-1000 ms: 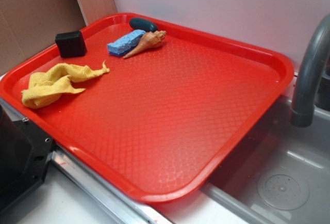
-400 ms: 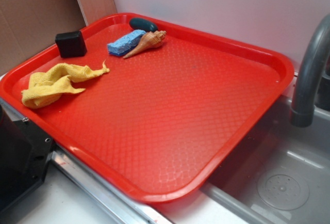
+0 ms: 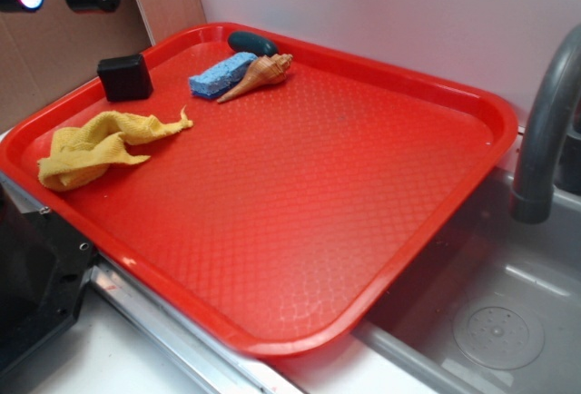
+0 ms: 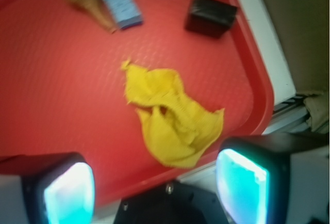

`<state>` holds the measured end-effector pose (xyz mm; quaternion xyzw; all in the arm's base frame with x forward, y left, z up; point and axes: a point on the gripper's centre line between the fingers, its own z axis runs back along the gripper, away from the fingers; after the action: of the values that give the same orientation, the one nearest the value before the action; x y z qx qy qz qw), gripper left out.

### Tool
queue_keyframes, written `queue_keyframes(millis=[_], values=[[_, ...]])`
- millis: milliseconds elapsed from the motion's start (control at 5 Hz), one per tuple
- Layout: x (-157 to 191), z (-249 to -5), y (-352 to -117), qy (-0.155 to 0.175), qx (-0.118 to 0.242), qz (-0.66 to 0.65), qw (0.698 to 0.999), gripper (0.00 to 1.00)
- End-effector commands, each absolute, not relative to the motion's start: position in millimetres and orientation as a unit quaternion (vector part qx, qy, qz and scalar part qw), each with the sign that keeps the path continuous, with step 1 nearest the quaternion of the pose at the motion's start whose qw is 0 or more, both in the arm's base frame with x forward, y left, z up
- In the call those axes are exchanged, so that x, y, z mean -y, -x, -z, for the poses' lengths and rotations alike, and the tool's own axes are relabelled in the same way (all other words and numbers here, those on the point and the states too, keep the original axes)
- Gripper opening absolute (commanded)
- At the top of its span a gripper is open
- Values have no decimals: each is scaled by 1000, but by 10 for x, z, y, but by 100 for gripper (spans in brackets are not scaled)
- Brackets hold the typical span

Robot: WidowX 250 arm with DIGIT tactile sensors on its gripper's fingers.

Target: Grab the black box.

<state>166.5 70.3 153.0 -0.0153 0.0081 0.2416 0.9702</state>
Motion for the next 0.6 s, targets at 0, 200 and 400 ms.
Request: queue_keyframes(millis=[0,200,400], values=[[-981,-1464,-1895,-35,34,-345,937,100],[-1103,-1413,-1927,-65,75,-382,919,100],[-1249,-1309,-1974,-133,148,-420,885,100]])
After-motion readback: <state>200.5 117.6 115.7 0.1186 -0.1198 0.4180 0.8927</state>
